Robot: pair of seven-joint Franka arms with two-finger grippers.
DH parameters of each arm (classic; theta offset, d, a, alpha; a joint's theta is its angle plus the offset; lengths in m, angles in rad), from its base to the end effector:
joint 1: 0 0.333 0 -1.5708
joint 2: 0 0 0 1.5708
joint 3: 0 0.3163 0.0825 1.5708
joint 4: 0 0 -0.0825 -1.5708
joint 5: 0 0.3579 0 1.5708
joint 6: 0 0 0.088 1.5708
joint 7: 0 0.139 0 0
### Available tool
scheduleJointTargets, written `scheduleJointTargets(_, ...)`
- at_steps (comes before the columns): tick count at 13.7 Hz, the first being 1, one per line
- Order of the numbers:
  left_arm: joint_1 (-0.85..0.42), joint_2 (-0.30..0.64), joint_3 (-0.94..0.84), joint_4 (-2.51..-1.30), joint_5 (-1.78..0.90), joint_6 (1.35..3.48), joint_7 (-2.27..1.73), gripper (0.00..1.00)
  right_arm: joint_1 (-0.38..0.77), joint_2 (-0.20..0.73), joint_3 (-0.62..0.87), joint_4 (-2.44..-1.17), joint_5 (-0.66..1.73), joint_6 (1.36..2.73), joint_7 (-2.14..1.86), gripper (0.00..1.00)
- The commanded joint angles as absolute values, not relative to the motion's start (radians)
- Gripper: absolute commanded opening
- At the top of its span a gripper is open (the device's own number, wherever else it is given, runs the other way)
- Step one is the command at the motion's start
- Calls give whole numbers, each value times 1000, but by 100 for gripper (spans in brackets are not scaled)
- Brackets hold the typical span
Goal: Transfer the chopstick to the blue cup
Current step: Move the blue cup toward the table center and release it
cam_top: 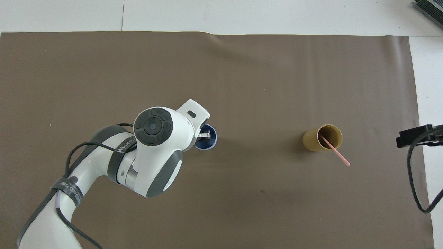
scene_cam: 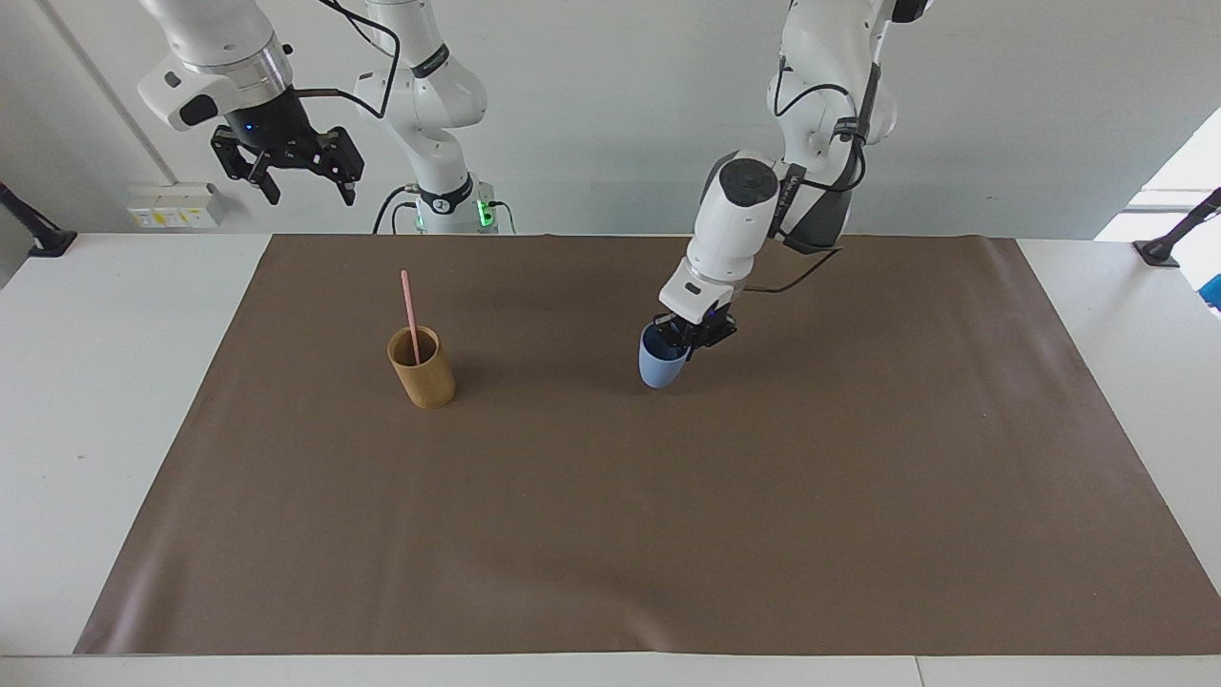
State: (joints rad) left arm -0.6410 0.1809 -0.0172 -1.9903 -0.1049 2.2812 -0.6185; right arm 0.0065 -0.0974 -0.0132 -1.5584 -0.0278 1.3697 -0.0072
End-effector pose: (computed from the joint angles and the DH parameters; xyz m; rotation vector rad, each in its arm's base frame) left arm 0.4582 -0.3603 0.3669 3.0061 0.0373 0.0554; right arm 0.4730 -0.0078 0.6306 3.1128 -0.0057 -0.1425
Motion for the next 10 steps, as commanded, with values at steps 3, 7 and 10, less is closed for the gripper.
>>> scheduleJointTargets(3, -733, 184, 2, -2032, -114, 2339, -692, 0, -2, -121, -12, -1582, -12, 1361, -20, 100)
scheduleJointTargets(7, -759, 209, 3, -2043, -114, 2342, -703, 34, -2, -121, -12, -1580, -11, 1362, -20, 100)
scheduleJointTargets(10, -744, 186, 5, -2028, -114, 2329, -686, 100, -2, -121, -12, -1580, -11, 1362, -20, 100)
